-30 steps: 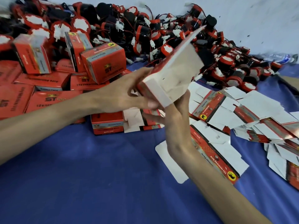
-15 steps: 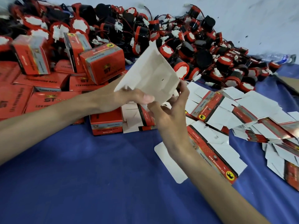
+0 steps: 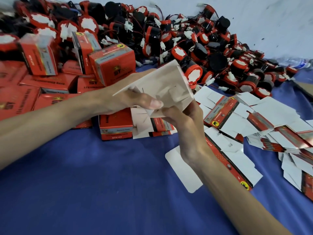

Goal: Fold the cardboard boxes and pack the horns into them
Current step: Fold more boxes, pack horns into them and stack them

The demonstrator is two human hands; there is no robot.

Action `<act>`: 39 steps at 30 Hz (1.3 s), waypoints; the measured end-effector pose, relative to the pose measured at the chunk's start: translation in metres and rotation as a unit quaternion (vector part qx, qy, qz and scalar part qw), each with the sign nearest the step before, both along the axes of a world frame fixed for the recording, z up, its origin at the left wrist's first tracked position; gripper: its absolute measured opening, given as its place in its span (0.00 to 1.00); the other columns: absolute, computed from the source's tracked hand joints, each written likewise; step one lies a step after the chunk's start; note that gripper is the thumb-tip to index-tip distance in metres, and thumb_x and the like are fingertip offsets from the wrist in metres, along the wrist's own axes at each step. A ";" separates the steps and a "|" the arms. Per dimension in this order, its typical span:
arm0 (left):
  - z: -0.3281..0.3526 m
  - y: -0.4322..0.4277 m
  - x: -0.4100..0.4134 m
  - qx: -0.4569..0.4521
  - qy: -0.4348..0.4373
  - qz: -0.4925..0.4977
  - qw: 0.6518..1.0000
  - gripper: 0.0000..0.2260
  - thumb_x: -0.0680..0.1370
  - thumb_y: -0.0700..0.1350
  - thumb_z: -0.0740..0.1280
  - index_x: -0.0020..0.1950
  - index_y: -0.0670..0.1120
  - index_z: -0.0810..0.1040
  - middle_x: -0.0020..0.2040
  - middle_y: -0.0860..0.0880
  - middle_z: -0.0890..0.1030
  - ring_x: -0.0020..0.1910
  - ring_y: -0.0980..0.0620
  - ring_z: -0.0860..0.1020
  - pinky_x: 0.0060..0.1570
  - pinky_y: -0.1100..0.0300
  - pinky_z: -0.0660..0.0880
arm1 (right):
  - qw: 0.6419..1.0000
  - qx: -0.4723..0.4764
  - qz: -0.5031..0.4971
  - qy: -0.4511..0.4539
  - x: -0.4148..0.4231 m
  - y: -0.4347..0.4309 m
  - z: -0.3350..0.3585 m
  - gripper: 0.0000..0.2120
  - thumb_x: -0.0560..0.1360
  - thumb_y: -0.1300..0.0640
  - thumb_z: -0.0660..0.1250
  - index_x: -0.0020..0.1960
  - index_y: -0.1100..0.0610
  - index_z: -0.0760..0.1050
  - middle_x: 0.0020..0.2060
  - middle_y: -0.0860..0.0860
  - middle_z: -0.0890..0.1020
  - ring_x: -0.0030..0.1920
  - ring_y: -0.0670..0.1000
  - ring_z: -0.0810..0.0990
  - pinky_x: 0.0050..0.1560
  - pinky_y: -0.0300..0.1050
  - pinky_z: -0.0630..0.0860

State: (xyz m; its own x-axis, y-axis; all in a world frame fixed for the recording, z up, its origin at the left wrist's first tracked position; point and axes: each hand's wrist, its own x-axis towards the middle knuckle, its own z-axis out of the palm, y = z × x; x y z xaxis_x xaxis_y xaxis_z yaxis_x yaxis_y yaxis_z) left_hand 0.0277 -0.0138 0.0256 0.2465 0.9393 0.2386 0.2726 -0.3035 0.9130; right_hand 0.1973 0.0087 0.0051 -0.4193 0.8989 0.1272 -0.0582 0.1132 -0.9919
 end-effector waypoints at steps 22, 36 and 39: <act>-0.004 0.005 0.011 -0.088 -0.125 0.069 0.986 0.11 0.67 0.41 0.63 0.42 0.52 0.81 0.41 0.54 0.83 0.42 0.58 0.82 0.40 0.67 0.78 | 0.994 -0.006 -0.068 0.081 0.001 0.008 -0.006 0.24 0.66 0.59 0.66 0.62 0.60 0.73 0.53 0.55 0.83 0.54 0.54 0.82 0.57 0.54 0.78; 0.002 0.003 0.010 -0.125 -0.255 0.040 0.958 0.16 0.64 0.38 0.59 0.50 0.42 0.76 0.45 0.48 0.83 0.45 0.52 0.81 0.40 0.64 0.78 | 0.993 -0.014 -0.064 0.103 -0.001 0.003 0.001 0.24 0.67 0.57 0.71 0.61 0.58 0.73 0.52 0.54 0.83 0.55 0.54 0.82 0.60 0.56 0.77; 0.001 0.003 0.009 -0.125 -0.260 0.046 0.956 0.17 0.64 0.37 0.58 0.50 0.43 0.77 0.48 0.45 0.81 0.47 0.49 0.80 0.43 0.61 0.78 | 0.994 0.011 -0.076 0.083 -0.003 0.001 -0.001 0.27 0.66 0.57 0.73 0.63 0.59 0.72 0.53 0.53 0.83 0.54 0.52 0.82 0.59 0.56 0.78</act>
State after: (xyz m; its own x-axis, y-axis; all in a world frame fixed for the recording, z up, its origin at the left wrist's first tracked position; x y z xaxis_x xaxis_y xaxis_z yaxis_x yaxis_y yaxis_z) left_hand 0.0370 -0.0105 0.0269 0.0693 0.9950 0.0722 -0.2233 -0.0551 0.9732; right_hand 0.1943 0.0095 0.0044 -0.2507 0.9466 0.2029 -0.2014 0.1540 -0.9673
